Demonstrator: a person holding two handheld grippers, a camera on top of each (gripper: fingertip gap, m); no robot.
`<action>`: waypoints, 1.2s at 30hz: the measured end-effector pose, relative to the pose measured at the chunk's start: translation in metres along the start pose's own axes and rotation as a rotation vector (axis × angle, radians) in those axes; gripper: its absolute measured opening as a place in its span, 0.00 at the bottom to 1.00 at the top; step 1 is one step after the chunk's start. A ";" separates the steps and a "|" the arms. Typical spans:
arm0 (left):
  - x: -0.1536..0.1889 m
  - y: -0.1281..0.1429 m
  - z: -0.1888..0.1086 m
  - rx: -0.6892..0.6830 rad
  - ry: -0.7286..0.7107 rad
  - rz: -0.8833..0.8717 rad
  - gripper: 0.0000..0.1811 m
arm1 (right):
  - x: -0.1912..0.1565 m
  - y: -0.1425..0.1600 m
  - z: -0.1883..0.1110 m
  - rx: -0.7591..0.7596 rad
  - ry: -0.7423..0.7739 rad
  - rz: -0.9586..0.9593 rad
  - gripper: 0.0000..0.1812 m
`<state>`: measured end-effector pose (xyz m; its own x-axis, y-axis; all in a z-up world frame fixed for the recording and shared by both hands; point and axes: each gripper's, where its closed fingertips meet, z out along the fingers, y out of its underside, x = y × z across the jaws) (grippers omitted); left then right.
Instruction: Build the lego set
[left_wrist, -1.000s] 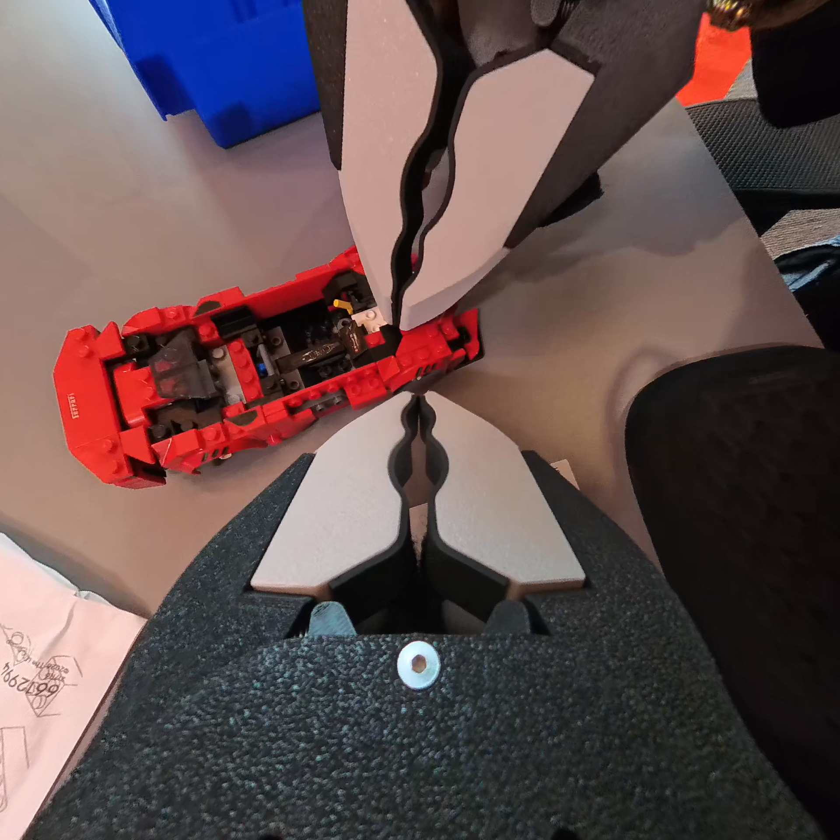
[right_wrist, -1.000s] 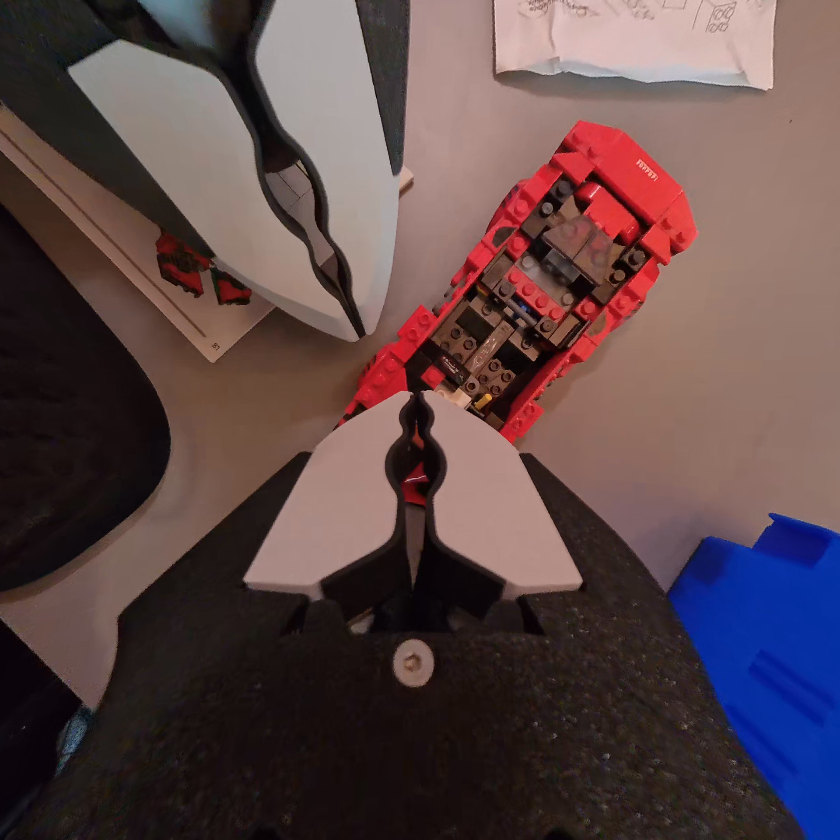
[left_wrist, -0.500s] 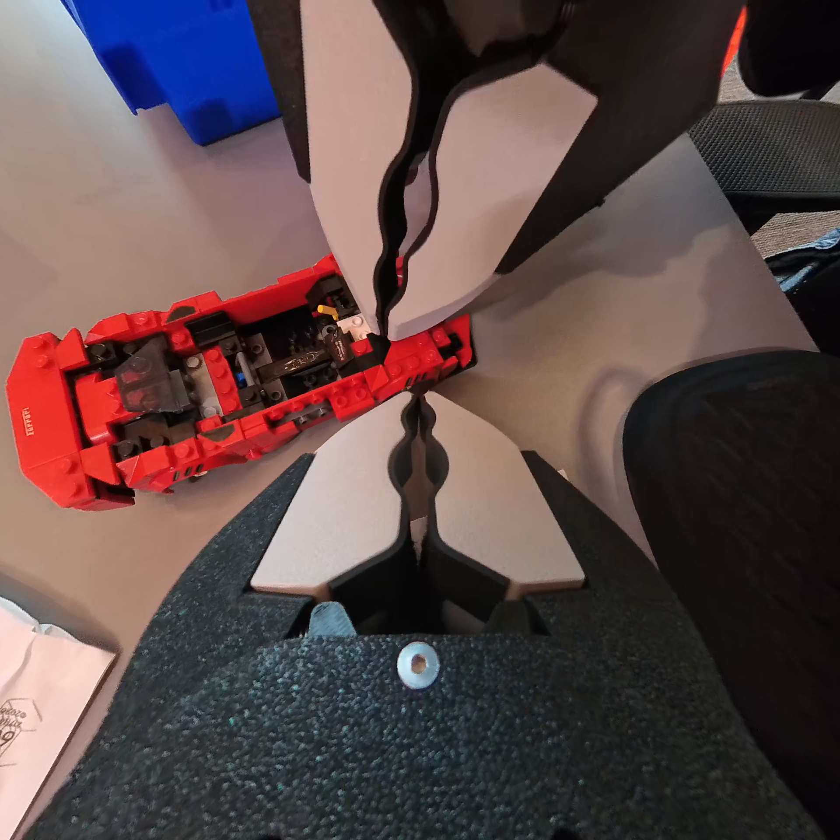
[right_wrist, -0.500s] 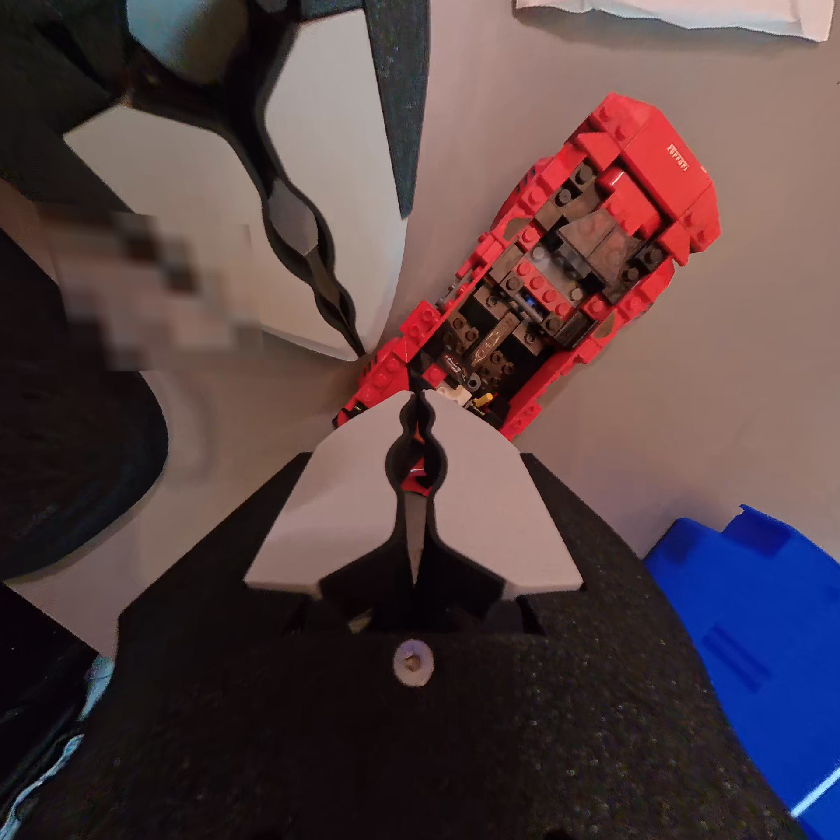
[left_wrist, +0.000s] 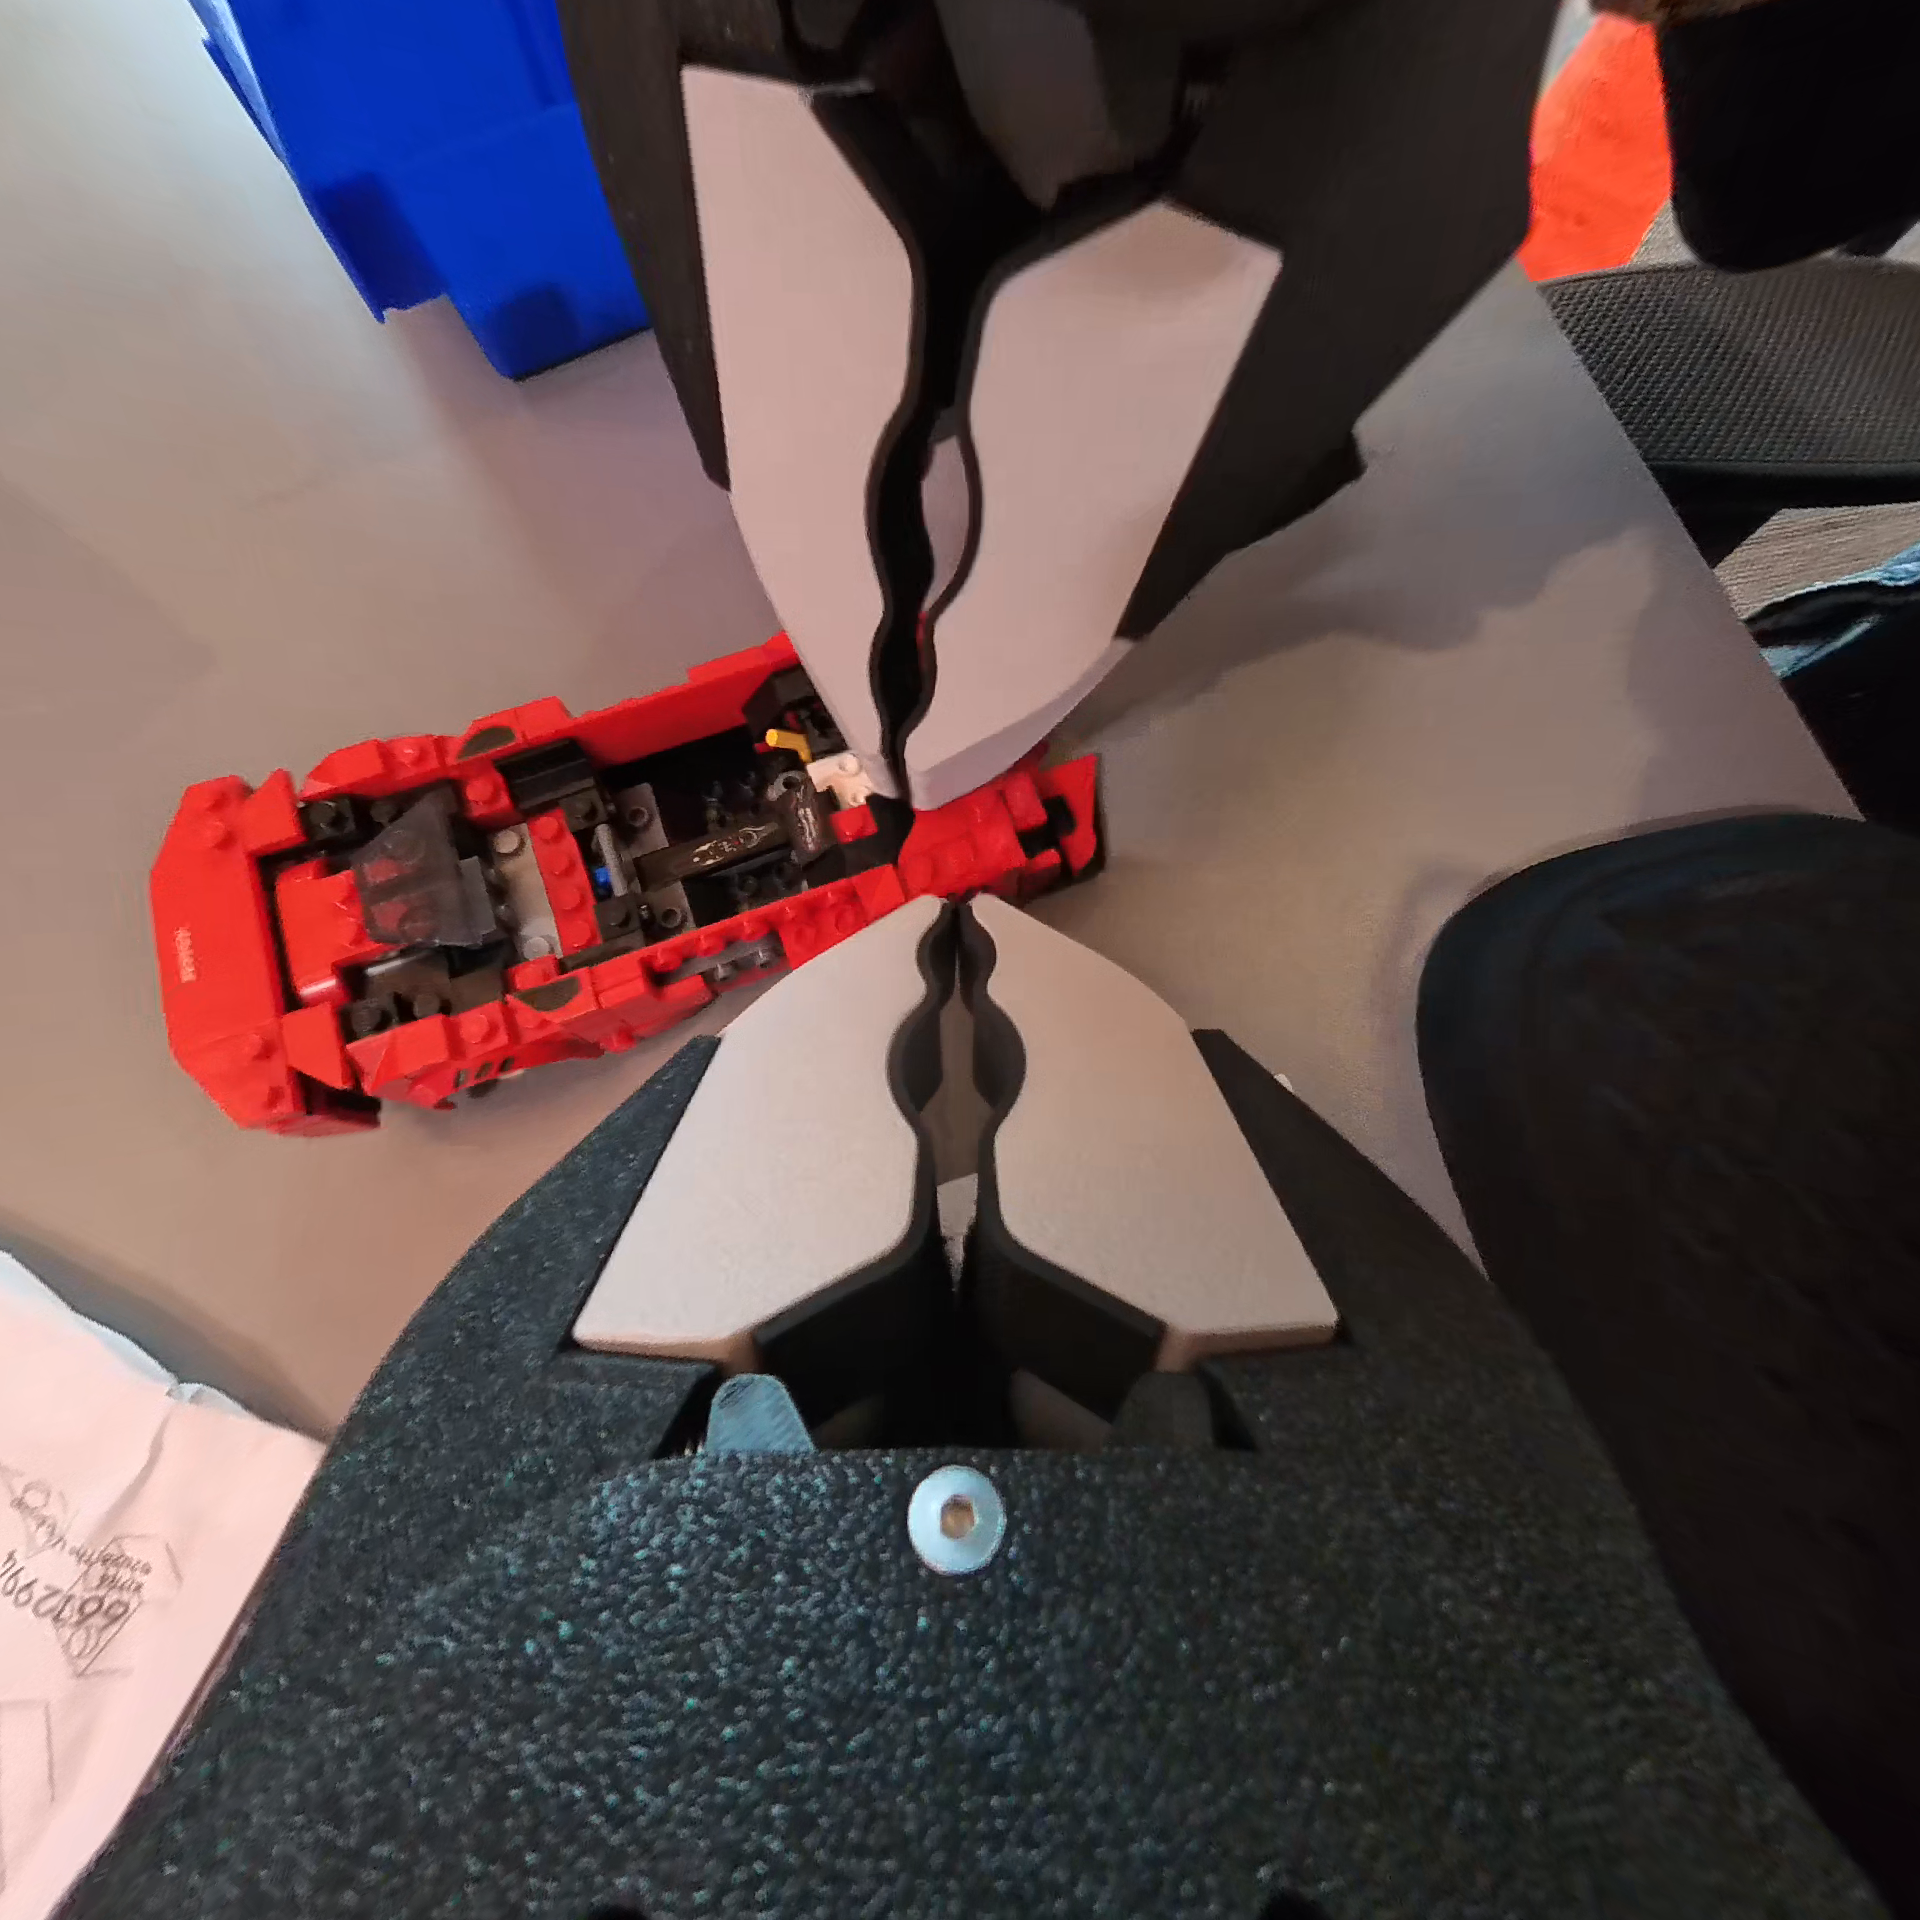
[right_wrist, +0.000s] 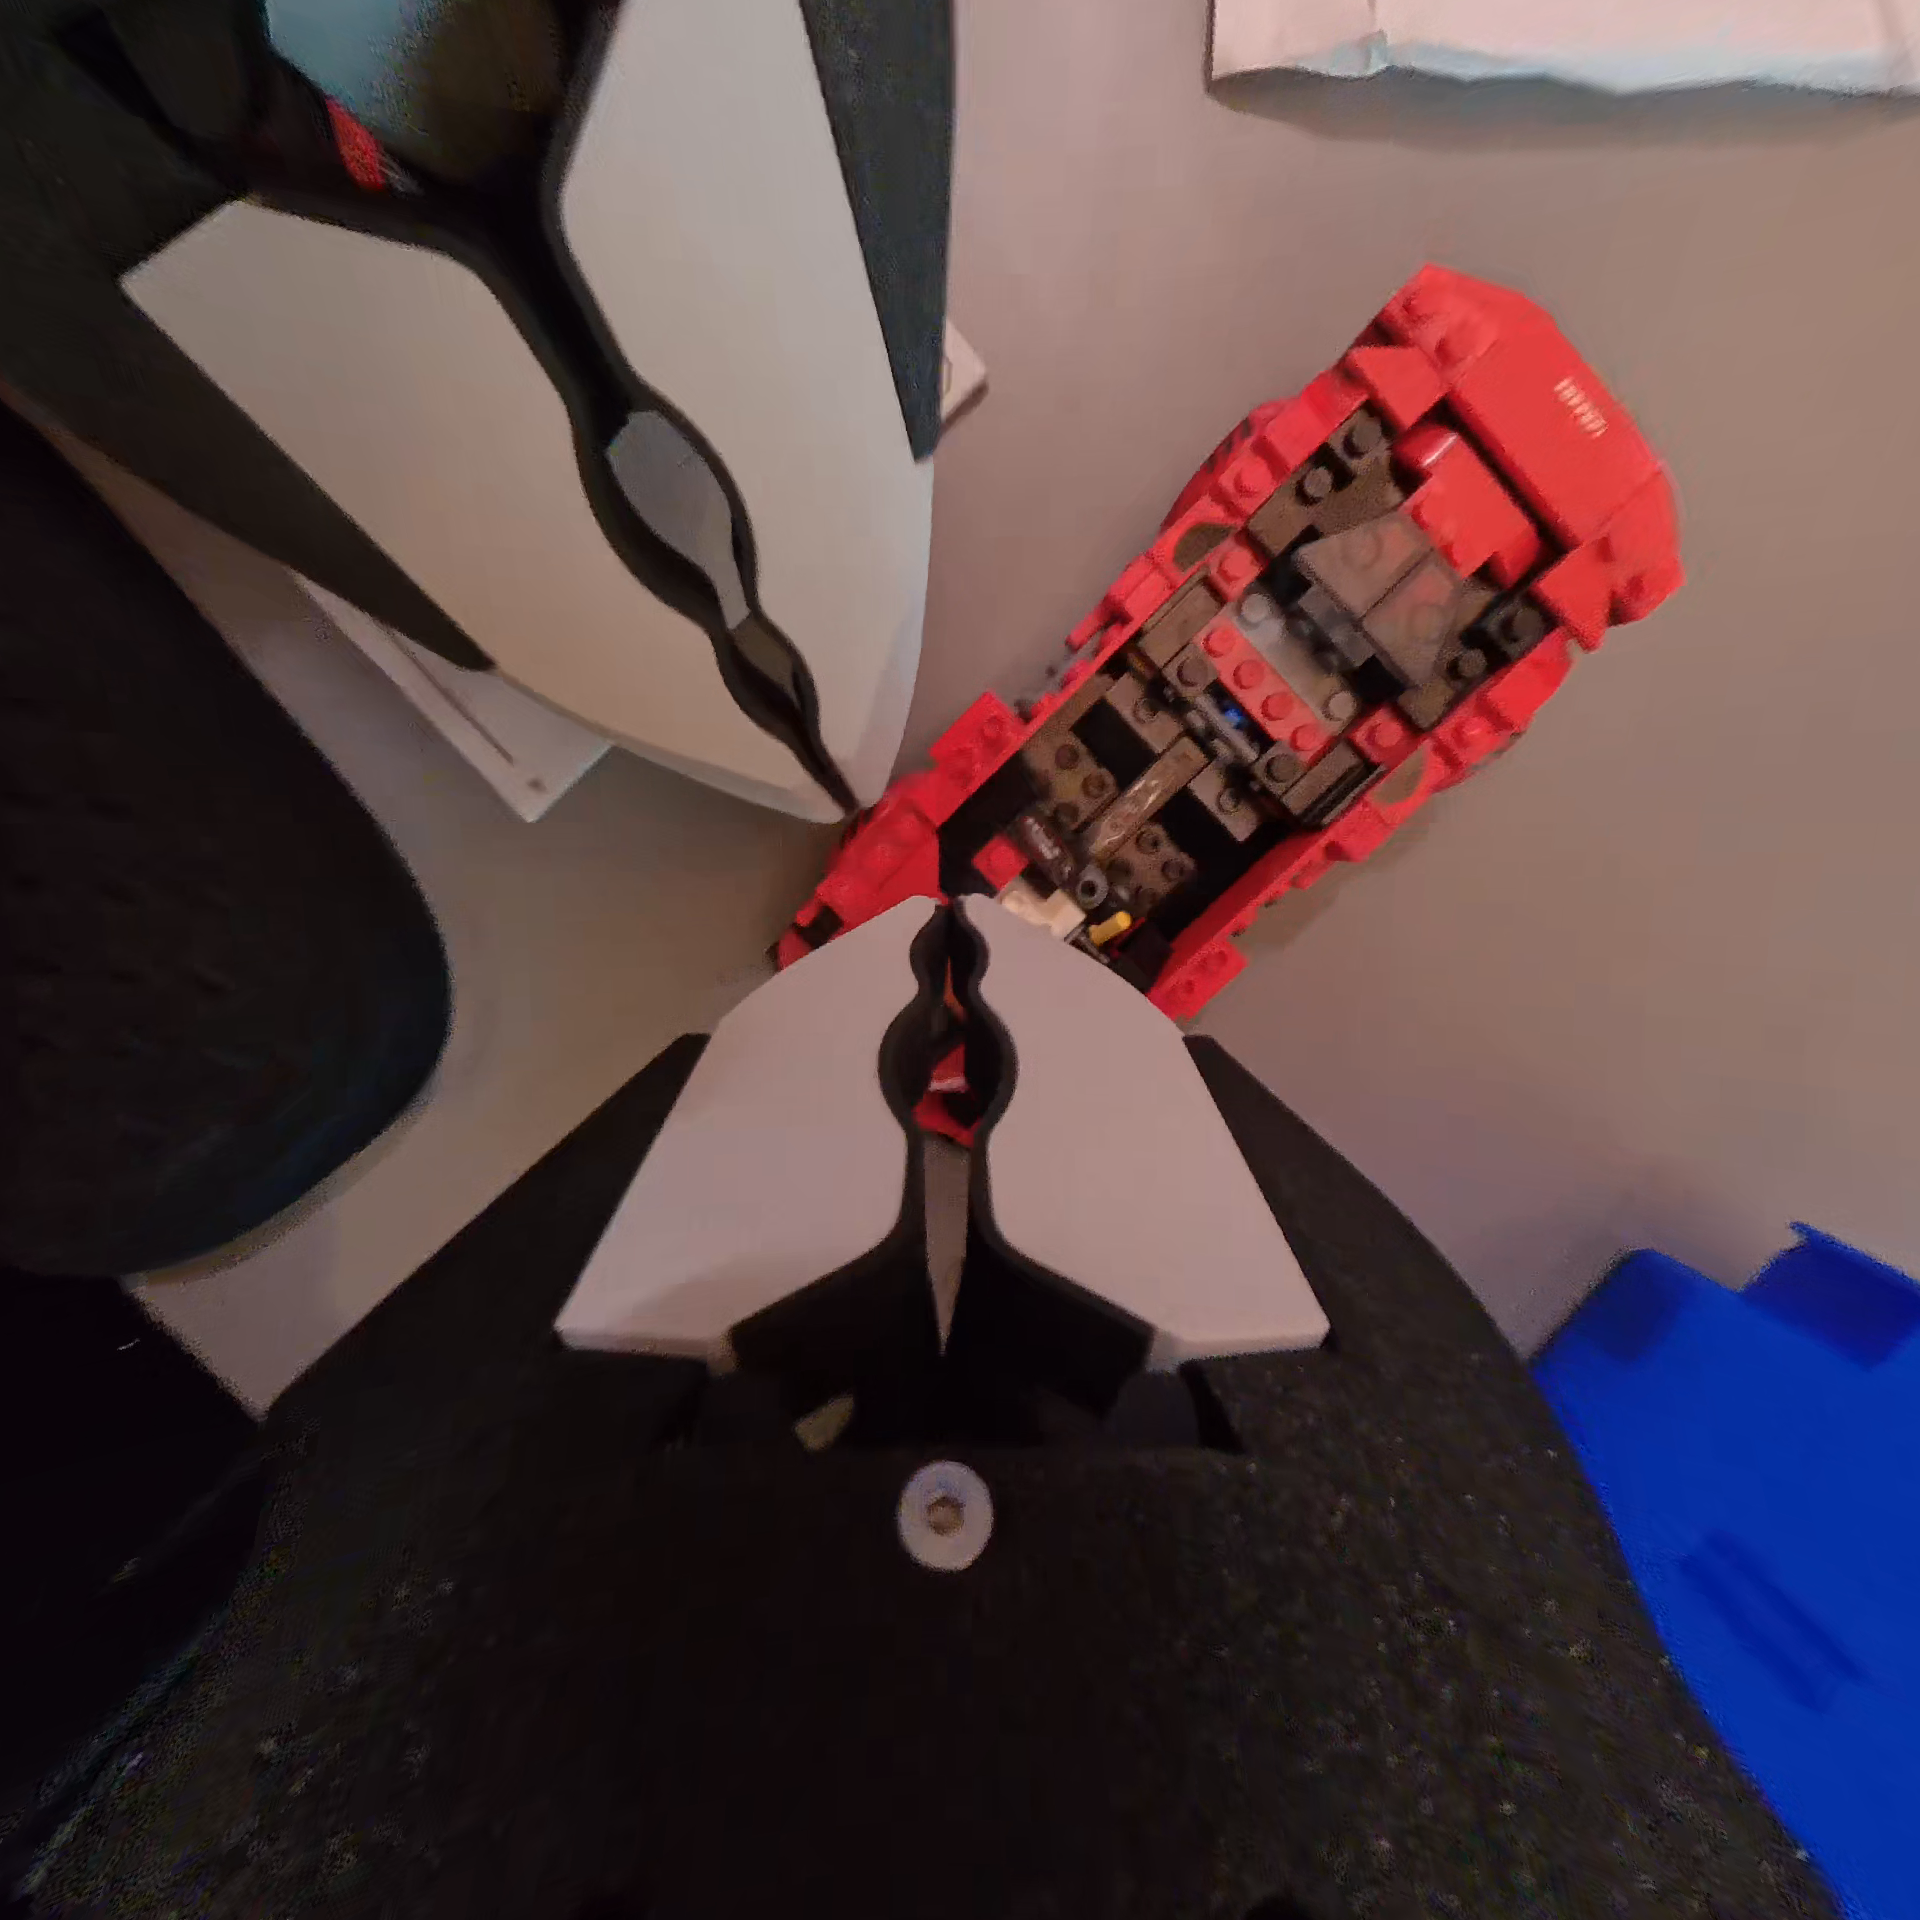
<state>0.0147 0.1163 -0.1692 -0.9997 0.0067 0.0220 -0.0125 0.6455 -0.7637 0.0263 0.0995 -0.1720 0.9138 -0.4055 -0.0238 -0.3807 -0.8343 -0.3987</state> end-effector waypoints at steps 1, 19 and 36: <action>0.000 -0.001 -0.002 0.000 -0.007 0.003 0.00 | 0.000 0.000 -0.004 0.015 -0.019 0.021 0.00; -0.002 -0.002 -0.006 0.007 -0.020 0.012 0.00 | 0.017 0.013 -0.010 0.039 -0.003 -0.040 0.00; -0.003 0.003 -0.004 0.003 -0.010 -0.001 0.00 | 0.016 0.016 -0.005 -0.023 -0.012 0.009 0.00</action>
<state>0.0180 0.1211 -0.1687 -0.9999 -0.0021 0.0164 -0.0139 0.6434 -0.7654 0.0339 0.0781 -0.1741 0.9120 -0.4083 -0.0385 -0.3917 -0.8393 -0.3770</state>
